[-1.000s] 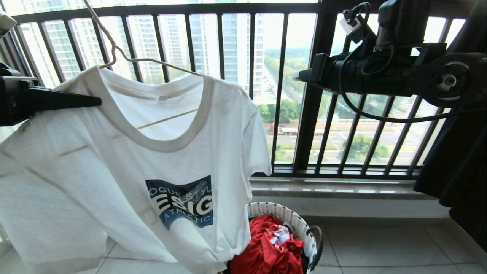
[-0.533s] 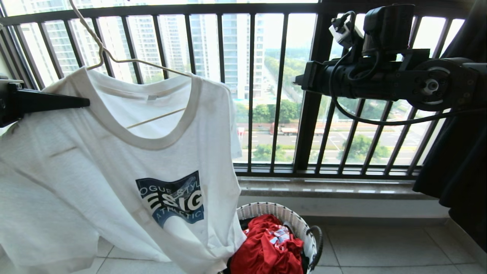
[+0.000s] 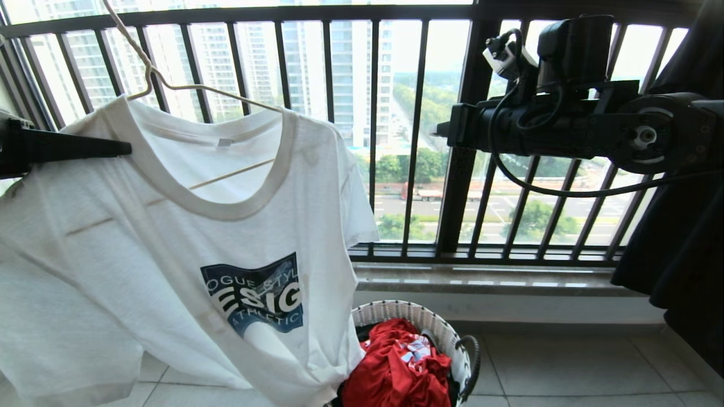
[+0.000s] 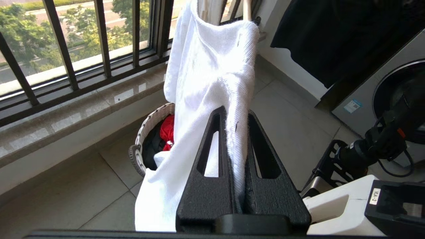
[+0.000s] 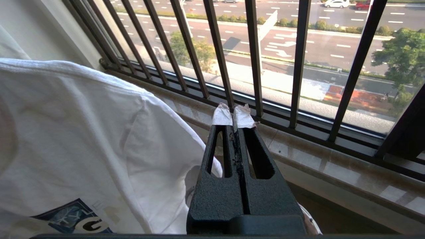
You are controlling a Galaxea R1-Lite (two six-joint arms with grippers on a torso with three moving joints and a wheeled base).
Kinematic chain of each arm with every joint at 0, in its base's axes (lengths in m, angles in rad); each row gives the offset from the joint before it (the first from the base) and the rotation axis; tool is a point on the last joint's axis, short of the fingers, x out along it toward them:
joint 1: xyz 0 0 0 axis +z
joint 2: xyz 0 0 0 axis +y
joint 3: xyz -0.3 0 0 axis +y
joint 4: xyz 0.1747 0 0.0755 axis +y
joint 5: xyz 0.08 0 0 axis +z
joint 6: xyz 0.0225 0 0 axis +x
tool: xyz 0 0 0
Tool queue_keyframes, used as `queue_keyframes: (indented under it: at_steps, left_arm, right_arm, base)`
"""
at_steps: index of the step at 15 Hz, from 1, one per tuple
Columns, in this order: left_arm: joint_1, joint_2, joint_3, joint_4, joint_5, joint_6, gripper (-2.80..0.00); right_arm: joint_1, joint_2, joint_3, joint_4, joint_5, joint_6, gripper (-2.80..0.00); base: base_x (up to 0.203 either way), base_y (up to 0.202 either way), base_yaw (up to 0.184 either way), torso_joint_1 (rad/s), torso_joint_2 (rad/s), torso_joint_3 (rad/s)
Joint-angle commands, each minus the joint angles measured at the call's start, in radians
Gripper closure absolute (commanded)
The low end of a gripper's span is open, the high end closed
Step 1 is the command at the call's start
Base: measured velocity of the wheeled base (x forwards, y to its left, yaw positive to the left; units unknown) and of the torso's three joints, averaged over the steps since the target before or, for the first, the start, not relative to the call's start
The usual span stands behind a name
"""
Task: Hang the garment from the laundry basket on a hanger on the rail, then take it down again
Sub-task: Hang the clothes rack on the clothesline
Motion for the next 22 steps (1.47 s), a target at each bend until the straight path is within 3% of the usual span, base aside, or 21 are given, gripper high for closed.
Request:
queue_keyframes:
  at_steps: [1,5,7,10,12,15,22]
  left_arm:
    - [-0.001,-0.032,-0.004,0.001,-0.006,-0.072,0.0]
    - [0.007,-0.067,0.008,-0.104,0.02,-0.205,0.0]
    - [0.0,-0.078,0.015,-0.152,0.123,-0.262,0.0]
    - [-0.063,-0.088,0.034,-0.247,0.336,-0.343,0.0]
    - [-0.079,-0.091,0.08,-0.338,0.352,-0.368,0.0]
    - [-0.097,-0.093,0.085,-0.344,0.353,-0.389,0.0]
    - [-0.111,-0.093,0.096,-0.345,0.351,-0.387,0.0]
  right_arm:
    - [-0.001,-0.07,0.062,0.0,-0.008,-0.003,0.0]
    - [0.001,-0.184,0.231,0.004,-0.117,-0.027,0.0]
    - [0.002,-0.256,0.326,0.005,-0.183,-0.031,0.0]
    - [0.019,-0.354,0.435,0.007,-0.317,-0.047,0.0]
    - [0.031,-0.392,0.459,0.02,-0.377,-0.066,0.0]
    - [0.035,-0.448,0.46,0.128,-0.375,-0.082,0.0]
    - [0.036,-0.48,0.488,0.128,-0.375,-0.118,0.0]
  base:
    - [0.0,0.0,0.0,0.0,0.0,0.0]
    - [0.0,0.0,0.0,0.0,0.0,0.0]
    - [0.0,0.0,0.0,0.0,0.0,0.0]
    - [0.0,0.0,0.0,0.0,0.0,0.0]
    - [0.0,0.0,0.0,0.0,0.0,0.0]
    - [0.0,0.0,0.0,0.0,0.0,0.0]
    - [0.0,0.0,0.0,0.0,-0.02,-0.018]
